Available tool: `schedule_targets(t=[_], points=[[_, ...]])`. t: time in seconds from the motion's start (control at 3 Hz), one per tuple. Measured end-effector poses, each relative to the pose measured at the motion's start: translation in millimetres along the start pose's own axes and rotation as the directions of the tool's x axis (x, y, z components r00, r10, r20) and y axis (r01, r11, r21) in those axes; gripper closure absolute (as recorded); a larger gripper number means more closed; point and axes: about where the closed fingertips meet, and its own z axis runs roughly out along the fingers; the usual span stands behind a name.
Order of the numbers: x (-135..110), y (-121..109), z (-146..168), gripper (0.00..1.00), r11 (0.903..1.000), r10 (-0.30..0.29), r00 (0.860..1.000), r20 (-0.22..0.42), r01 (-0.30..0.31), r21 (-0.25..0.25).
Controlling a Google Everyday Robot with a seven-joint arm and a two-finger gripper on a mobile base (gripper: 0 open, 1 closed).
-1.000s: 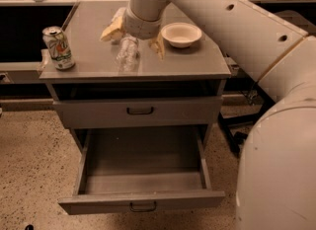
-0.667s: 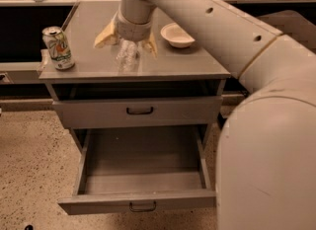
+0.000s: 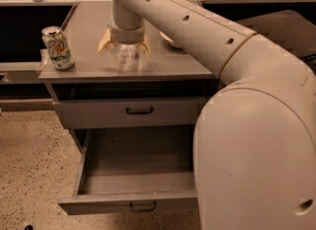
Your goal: Place water bottle into middle drawer
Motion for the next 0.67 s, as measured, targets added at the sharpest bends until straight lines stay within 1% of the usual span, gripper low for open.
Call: schedule_targets(t=[0.33, 0.67], points=[[0, -4, 4, 0.39, 0.9931, 0.103, 0.994, -0.040, -0.105, -0.052], [-16, 0, -1, 0.70, 0.9514, 0.281, 0.959, -0.045, -0.284, -0.118]])
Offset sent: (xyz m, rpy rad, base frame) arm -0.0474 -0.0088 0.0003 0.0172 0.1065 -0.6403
